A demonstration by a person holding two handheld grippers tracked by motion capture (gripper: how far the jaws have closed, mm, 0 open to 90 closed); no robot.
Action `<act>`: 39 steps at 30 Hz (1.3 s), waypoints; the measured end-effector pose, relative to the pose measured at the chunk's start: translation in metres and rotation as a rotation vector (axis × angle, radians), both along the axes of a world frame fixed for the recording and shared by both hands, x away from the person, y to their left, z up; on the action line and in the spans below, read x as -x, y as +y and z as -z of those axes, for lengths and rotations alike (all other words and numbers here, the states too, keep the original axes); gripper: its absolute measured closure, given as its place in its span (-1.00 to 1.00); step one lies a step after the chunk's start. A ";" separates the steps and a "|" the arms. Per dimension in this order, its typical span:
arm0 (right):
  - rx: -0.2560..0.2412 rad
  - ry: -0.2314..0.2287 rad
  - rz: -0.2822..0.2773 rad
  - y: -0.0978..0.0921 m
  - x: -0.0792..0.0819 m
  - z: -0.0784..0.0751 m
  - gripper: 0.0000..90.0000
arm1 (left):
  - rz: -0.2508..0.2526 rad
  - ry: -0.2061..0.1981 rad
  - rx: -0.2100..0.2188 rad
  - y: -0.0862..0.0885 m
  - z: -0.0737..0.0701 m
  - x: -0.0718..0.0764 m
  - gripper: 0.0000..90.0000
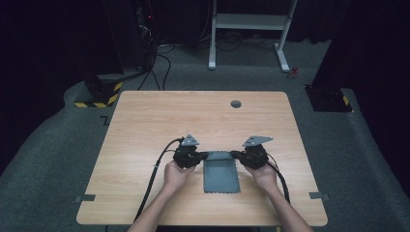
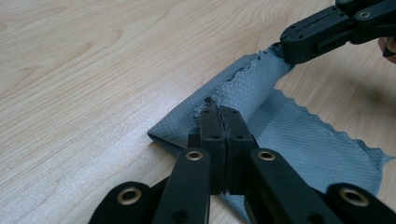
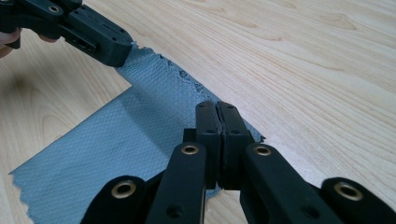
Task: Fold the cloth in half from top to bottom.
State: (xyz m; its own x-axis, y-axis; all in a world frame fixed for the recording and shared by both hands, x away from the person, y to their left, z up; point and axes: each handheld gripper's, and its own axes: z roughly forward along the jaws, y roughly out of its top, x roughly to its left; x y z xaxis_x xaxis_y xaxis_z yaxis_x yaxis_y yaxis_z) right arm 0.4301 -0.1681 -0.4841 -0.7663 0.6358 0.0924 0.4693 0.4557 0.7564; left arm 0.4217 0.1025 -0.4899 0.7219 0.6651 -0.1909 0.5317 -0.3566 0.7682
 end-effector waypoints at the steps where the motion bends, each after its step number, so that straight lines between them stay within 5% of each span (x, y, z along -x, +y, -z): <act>1: 0.002 -0.009 -0.007 -0.001 0.000 0.000 0.98 | 0.004 0.000 -0.002 -0.001 -0.001 0.002 0.98; 39: -0.035 -0.015 -0.037 -0.010 0.028 0.004 0.98 | 0.054 -0.037 -0.024 -0.004 -0.002 0.033 0.98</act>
State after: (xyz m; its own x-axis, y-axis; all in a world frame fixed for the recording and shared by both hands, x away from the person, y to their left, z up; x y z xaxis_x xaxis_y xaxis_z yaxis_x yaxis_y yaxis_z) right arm 0.4017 -0.1785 -0.4880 -0.7908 0.6035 0.1023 0.4408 0.4456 0.7791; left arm 0.3891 0.0980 -0.4881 0.7630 0.6293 -0.1475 0.4825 -0.4027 0.7778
